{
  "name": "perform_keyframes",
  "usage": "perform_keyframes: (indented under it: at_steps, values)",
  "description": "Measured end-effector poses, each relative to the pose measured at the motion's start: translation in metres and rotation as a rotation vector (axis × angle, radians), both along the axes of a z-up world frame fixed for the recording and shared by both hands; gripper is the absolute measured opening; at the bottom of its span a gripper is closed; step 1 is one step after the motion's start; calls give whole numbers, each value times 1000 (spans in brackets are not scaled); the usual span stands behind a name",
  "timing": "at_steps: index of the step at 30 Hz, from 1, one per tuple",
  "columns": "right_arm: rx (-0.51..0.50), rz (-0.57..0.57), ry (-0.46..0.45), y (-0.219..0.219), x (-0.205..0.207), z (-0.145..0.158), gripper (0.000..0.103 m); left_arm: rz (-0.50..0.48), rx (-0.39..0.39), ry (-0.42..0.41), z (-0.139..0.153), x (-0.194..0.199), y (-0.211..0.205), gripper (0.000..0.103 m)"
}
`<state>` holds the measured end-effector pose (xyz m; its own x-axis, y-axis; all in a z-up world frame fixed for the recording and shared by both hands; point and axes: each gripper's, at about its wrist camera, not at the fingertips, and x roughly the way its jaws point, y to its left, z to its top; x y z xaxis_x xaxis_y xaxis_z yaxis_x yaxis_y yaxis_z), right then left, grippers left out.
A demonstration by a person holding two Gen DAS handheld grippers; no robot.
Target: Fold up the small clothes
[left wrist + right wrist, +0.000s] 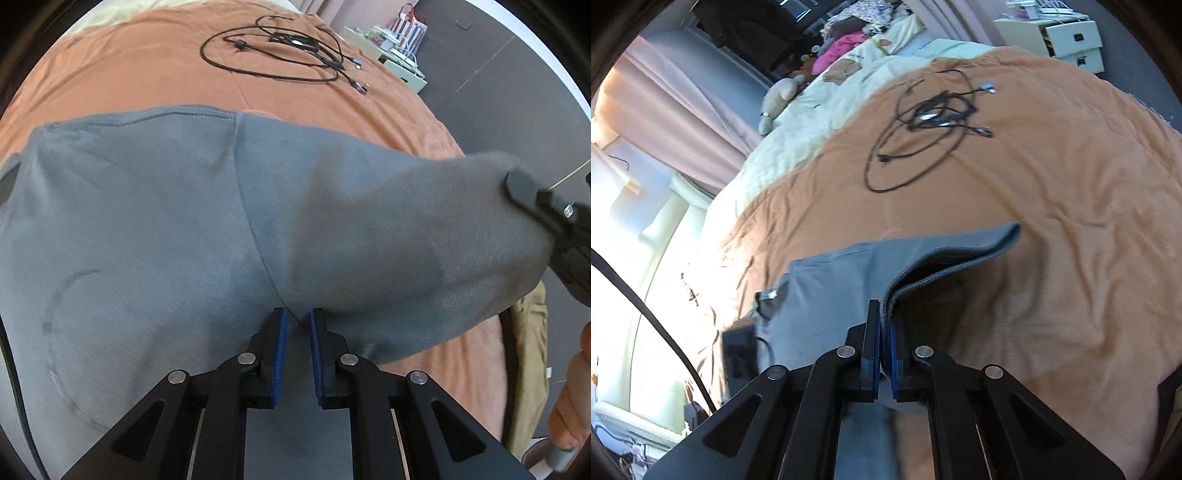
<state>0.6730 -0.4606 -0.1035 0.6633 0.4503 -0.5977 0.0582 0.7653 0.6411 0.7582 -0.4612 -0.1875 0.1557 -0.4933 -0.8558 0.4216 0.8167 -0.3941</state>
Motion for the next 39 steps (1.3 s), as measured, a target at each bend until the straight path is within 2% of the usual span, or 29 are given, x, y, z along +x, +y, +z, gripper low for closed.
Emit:
perform_keyframes:
  at_steps: [7, 13, 18, 23, 25, 27, 28, 29, 30, 31, 32, 34, 37, 39]
  values:
    - [-10, 33, -3, 24, 0, 14, 0, 33, -90, 93, 14, -14, 29, 12]
    - [-3, 77, -11, 54, 6, 18, 0, 95, -74, 65, 40, -18, 74, 12]
    - [10, 116, 11, 86, 12, 8, 0, 138, -65, 39, 62, -19, 110, 12]
    - [27, 132, 39, 112, 20, -8, 1, 174, -42, 32, 72, -22, 142, 12]
    - [33, 147, 83, 123, 26, -14, 1, 185, -32, 28, 75, -24, 154, 13]
    - [23, 160, 95, 132, 27, -14, 2, 192, -19, 25, 77, -26, 162, 18]
    - [23, 171, 88, 134, 27, -12, 11, 193, -18, 24, 78, -26, 164, 21]
    - [31, 176, 84, 135, 26, -10, 39, 195, -15, 20, 80, -27, 167, 30]
    - [41, 177, 75, 136, 25, -8, 59, 196, -15, 17, 80, -27, 168, 40]
    - [42, 170, 56, 135, 22, -5, 81, 198, -15, 12, 80, -27, 169, 45]
    - [37, 167, 36, 132, 19, -1, 81, 197, -16, 8, 81, -27, 169, 51]
    - [32, 168, 28, 128, 18, 0, 80, 187, -16, 1, 80, -27, 166, 51]
    - [-41, 118, 25, 115, 13, -2, 80, 166, 2, -11, 78, -28, 160, 51]
    - [-56, 92, 43, 107, 11, -9, 80, 149, 18, -22, 75, -29, 153, 51]
